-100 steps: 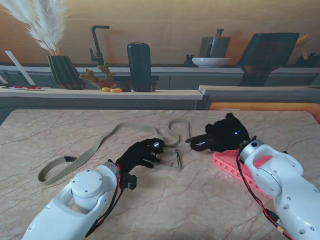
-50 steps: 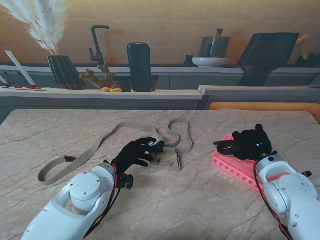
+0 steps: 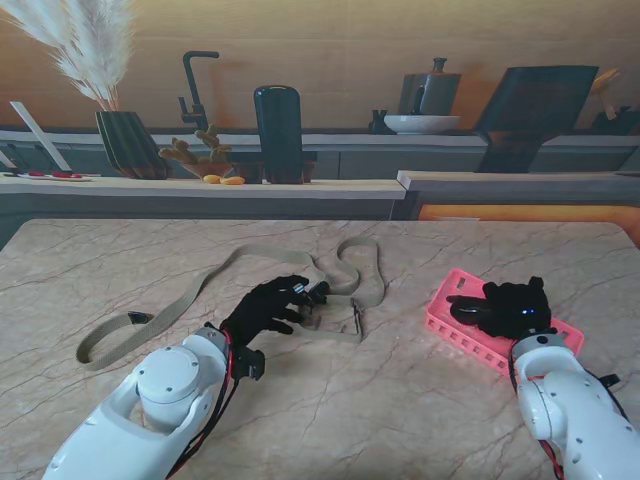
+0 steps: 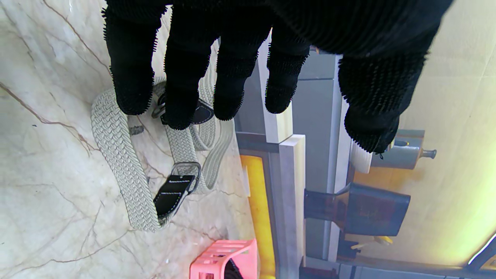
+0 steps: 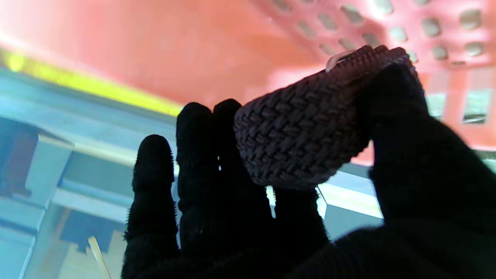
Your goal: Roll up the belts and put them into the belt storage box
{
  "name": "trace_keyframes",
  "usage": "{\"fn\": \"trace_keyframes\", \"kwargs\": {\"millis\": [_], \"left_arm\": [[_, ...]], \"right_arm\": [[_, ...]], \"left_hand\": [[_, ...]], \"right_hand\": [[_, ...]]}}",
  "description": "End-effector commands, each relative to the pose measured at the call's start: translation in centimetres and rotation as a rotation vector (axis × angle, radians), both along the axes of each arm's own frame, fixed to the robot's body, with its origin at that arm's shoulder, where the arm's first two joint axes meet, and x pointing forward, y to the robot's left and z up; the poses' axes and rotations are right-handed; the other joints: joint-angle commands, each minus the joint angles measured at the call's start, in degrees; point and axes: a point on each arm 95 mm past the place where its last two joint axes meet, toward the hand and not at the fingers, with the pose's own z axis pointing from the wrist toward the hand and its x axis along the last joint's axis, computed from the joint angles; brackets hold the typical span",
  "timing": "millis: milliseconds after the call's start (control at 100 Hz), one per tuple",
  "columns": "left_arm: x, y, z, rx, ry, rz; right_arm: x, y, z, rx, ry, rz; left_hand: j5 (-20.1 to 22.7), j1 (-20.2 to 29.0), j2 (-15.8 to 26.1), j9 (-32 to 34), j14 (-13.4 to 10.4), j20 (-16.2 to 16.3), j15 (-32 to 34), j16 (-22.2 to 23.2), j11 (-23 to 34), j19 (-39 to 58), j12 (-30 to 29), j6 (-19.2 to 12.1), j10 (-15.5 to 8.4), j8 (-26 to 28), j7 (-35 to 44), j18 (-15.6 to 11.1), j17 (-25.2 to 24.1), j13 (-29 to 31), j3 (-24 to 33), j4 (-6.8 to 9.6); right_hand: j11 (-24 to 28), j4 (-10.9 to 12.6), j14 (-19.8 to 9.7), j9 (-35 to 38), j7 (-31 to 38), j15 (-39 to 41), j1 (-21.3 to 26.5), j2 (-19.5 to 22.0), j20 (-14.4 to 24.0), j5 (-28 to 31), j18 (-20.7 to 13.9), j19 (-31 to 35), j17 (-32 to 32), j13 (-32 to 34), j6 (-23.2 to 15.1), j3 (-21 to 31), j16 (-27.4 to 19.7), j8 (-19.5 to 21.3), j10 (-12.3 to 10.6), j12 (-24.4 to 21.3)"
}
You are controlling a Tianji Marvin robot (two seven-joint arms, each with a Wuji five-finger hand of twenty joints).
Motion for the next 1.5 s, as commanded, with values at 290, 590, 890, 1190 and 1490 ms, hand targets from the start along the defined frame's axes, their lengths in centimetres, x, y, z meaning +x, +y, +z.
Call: {"fn": "trace_keyframes", "kwargs": {"millis": [290,590,890,1190,1490], "left_arm": [[-0.2,0.1,-0.2,0.006,0.009,0.012],[-0.2,0.1,-0.1,0.012,0.018,0.021],[-0.3,0.0,-0.1,0.017,0.022,0.022],[-0.3,-0.1,0.1,0.011,0.024,0.027],[-0.3,-0.2,0.1,0.010,0.023,0.032]], "right_arm": [[0.4,0.5,-3.4,0.133,0.074,-0.084],[0.0,0.3,-3.5,0.186,0.113,-0.092],[-0.6,-0.1,-3.1,0.182,0.161,-0.067],[-0.8,-0.5,-2.4,0.140,0.170,-0.059],[-0.9,-0.5,-1.3,0.151,0.163,-0.027]], "left_hand": [[2.22,0.35,2.07,1.00,-1.21,-0.09,1.10,0.76,-0.45,1.20,0.23,-2.31,-1.59,0.55,-0.99,-0.75,0.46,1.16,-1.35,1.30],[2.86,1.60,2.75,1.36,-0.92,-0.02,1.50,0.89,-0.23,1.49,0.30,-2.34,-1.55,0.64,-0.72,-0.70,0.60,1.38,-1.22,1.30],[3.24,2.27,3.11,1.47,-0.87,0.02,1.84,0.96,-0.02,1.64,0.34,-2.39,-1.55,0.71,-0.51,-0.72,0.65,1.55,-1.28,1.32],[3.53,2.40,3.38,1.64,-0.71,0.06,2.09,1.00,0.12,1.77,0.36,-2.36,-1.41,0.74,-0.41,-0.68,0.69,1.66,-1.41,1.28],[3.73,2.60,3.52,1.79,-0.69,0.12,2.29,1.04,0.27,1.91,0.42,-2.37,-1.41,0.77,-0.33,-0.61,0.76,1.74,-1.39,1.30]], "right_hand": [[1.02,6.84,-0.17,-0.65,12.52,-0.08,3.38,12.81,0.51,7.74,2.61,2.68,-2.93,-1.80,-5.95,2.48,-1.94,1.86,1.71,-1.92],[-2.12,11.87,2.24,-3.45,-4.22,-3.00,-5.50,28.09,1.35,13.48,3.67,-1.31,-7.99,-6.27,-1.04,-12.45,-3.17,14.69,4.34,-3.70],[-6.77,12.07,2.02,-6.70,-10.42,-7.59,-11.21,27.15,3.86,10.38,3.84,-7.46,-9.52,-9.35,-0.09,-17.83,-4.22,16.72,4.55,-4.70],[-10.26,11.79,1.15,-10.76,-16.09,-12.33,-12.69,20.42,4.43,1.56,3.81,-10.27,-9.60,-11.11,-0.11,-12.01,-6.36,15.88,3.67,-5.56],[-11.86,11.44,1.52,-10.73,-15.41,-13.79,-14.41,28.26,4.99,2.11,3.81,-12.42,-10.19,-11.79,-1.14,-14.71,-6.76,16.55,4.17,-5.96]]}}
